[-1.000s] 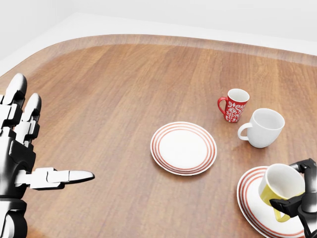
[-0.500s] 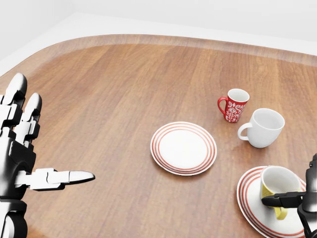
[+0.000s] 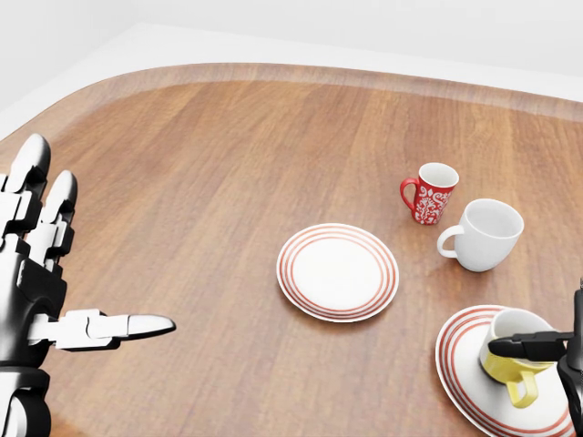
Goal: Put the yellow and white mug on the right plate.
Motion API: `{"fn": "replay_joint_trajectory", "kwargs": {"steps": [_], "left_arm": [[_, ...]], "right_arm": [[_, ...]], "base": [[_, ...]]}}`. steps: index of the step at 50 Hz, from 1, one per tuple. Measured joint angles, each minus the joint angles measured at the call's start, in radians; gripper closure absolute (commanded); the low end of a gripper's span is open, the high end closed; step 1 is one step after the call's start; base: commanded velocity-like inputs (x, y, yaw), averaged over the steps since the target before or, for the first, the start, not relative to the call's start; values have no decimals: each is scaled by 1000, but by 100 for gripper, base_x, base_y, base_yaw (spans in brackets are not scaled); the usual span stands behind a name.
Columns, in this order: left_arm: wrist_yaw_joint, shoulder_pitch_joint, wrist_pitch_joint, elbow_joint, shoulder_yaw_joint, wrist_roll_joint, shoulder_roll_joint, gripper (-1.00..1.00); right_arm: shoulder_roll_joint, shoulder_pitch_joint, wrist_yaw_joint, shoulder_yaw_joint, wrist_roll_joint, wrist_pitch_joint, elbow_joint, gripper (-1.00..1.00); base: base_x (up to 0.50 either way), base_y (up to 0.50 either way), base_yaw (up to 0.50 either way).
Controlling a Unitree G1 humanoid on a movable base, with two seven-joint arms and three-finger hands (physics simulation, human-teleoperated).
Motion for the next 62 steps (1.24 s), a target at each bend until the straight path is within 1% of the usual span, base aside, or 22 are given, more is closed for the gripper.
{"fn": "replay_joint_trajectory", "kwargs": {"steps": [13, 23, 25, 27, 29, 33, 37, 48, 57, 62], "left_arm": [[0, 0, 0, 3, 0, 0, 0, -91], [-1, 2, 0, 1, -1, 0, -1, -91], [-1, 3, 0, 1, -1, 0, -1, -91], [-1, 3, 0, -2, 0, -1, -1, -91], [-1, 3, 0, -5, 0, -1, -1, -91], [-2, 3, 0, -8, 0, -1, -1, -91], [-2, 4, 0, -11, -1, -2, -2, -91], [-3, 7, 0, -36, 1, -5, -2, -91], [-8, 12, 0, -87, 5, -14, -3, -91], [-11, 14, 0, -123, 10, -21, -4, -91]], "right_arm": [[-36, -26, 32, -1, 37, 0, -82, -100], [-53, -4, 68, -22, 61, 0, -235, -100], [-53, 8, 77, -29, 65, 5, -280, -100], [-51, 23, 87, -38, 69, 18, -335, -100], [-48, 44, 99, -49, 73, 40, -403, -100], [-36, 94, 128, -79, 79, 103, -567, -100], [-17, 143, 158, -109, 83, 173, -736, -100], [56, 267, 254, -186, 93, 175, -1224, -100], [96, 327, 338, -248, 112, 175, -1579, -100], [105, 341, 380, -285, 138, 175, -1750, -100]], "base": [[0, 0, 0], [0, 0, 0], [0, 0, 0], [0, 0, 0], [0, 0, 0], [0, 0, 0], [0, 0, 0], [0, 0, 0], [0, 0, 0], [0, 0, 0]]}}
